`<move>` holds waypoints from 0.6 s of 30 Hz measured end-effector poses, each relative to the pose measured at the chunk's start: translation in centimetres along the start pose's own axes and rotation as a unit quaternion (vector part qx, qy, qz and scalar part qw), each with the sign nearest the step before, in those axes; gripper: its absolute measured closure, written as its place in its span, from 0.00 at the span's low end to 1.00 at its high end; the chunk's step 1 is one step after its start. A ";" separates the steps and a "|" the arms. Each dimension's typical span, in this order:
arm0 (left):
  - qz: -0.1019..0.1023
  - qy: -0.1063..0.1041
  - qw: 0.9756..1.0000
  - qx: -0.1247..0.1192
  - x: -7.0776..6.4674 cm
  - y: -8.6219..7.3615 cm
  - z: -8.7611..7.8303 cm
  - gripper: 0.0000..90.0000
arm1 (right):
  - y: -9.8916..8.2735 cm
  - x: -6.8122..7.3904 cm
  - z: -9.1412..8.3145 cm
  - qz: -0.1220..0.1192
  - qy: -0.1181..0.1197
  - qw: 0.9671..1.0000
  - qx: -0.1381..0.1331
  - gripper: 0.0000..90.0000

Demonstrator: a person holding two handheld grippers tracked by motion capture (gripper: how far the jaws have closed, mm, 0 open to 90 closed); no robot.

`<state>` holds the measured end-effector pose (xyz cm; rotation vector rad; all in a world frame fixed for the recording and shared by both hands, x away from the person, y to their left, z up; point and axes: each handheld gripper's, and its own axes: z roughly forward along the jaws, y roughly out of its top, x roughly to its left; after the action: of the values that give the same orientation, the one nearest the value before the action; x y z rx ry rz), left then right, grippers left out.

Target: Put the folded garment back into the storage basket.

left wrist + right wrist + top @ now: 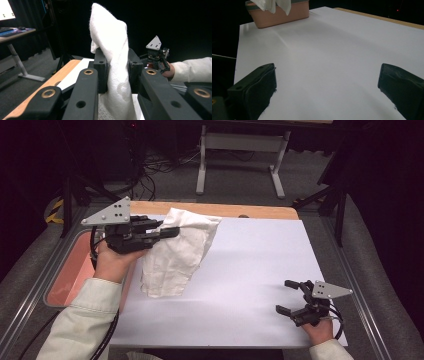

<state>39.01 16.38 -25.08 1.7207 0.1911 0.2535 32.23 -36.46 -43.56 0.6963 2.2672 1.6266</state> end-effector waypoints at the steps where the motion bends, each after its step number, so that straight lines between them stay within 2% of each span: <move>1: 0.002 0.002 1.000 0.000 0.0 0.0 -0.2 0.84 | 0.0 0.0 0.0 0.000 -0.001 1.000 0.000 0.03; 18: 0.001 0.036 0.999 -0.002 -0.2 0.0 -4.3 0.84 | -0.4 0.0 -0.3 0.006 -0.004 1.000 0.005 0.03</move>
<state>37.65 20.41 -24.40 1.7090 0.2406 0.3179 31.96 -36.81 -43.80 0.7192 2.2713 1.6152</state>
